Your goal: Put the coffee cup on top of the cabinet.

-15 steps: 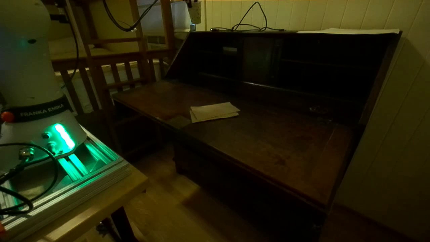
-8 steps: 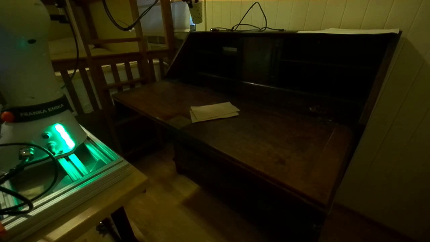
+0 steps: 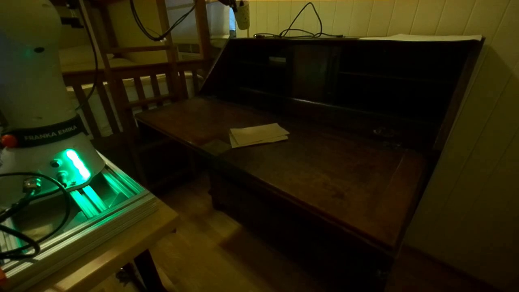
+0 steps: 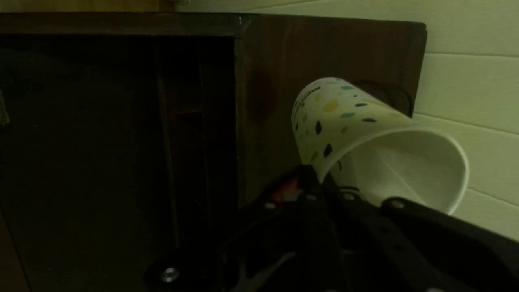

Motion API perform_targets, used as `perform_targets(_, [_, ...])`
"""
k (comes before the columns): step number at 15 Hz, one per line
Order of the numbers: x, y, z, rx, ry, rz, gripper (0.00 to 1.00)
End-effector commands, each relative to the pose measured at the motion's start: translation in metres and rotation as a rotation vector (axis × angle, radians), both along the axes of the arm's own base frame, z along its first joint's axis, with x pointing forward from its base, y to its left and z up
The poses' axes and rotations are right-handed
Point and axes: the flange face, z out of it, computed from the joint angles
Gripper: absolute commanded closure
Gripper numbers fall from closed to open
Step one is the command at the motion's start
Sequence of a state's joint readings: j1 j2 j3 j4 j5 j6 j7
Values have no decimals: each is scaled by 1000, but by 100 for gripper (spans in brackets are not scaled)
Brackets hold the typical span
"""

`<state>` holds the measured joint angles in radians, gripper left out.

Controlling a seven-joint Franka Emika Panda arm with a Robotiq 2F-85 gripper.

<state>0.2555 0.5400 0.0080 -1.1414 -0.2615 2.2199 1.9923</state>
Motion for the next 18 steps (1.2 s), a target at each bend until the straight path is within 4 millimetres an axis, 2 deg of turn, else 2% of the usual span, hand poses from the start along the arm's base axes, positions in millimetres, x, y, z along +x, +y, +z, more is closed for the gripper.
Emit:
perform_targets(1, [0,0,0,2,-2,-4,99])
perform_targets(13, [14,-8,-27,-135,51,29,99])
perform_targets(18, [14,-11,-27,-157,78,42,99])
